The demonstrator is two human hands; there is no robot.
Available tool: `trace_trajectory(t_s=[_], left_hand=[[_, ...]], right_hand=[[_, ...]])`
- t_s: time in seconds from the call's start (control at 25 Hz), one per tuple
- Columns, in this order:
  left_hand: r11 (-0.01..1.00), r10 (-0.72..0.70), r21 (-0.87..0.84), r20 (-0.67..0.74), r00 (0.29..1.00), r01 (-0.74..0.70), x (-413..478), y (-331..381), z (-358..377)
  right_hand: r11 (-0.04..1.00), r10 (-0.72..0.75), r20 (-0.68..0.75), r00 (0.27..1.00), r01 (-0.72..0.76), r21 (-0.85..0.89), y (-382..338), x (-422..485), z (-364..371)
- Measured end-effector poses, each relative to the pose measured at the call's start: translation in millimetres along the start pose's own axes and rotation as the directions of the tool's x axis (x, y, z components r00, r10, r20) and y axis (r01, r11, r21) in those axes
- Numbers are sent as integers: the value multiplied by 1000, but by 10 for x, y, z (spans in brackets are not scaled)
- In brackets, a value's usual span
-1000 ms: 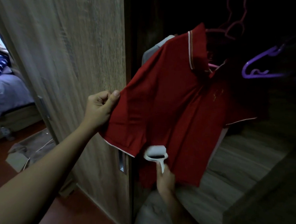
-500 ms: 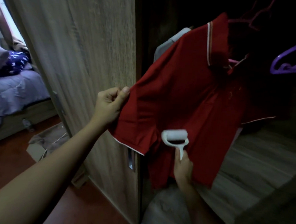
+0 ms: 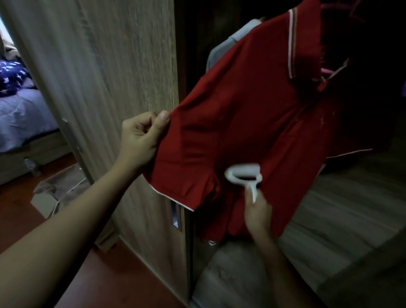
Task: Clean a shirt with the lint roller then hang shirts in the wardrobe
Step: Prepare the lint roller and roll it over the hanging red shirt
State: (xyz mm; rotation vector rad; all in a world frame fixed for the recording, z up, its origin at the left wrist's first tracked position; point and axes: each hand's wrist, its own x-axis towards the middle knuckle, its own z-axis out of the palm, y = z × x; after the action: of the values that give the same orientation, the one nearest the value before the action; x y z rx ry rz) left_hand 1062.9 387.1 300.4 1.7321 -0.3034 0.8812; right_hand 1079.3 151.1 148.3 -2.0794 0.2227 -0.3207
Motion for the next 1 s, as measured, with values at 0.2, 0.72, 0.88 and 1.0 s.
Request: trace_trajectory(t_s=[0.2,0.72,0.88,1.0], left_hand=[[1000,-4,-27,1,1000,4,-3,-16,-10],[1000,-22,-22,-17,1000,22,-20,-37,-15],[1000,-11,0,-14,1000,11,-21,-40,-28],[1000,2,13,-14,1000,-2,-18,-54,-34]], right_hand=[[960,-191,-297,936,241,142,-1005,431,-729],[999,-15,-378,926,25,21,-526,1230,-1201],[995,3,-327,945,30,95,-441,1224,-1066],[990,63,-73,995,-53,131,147,436,-332]])
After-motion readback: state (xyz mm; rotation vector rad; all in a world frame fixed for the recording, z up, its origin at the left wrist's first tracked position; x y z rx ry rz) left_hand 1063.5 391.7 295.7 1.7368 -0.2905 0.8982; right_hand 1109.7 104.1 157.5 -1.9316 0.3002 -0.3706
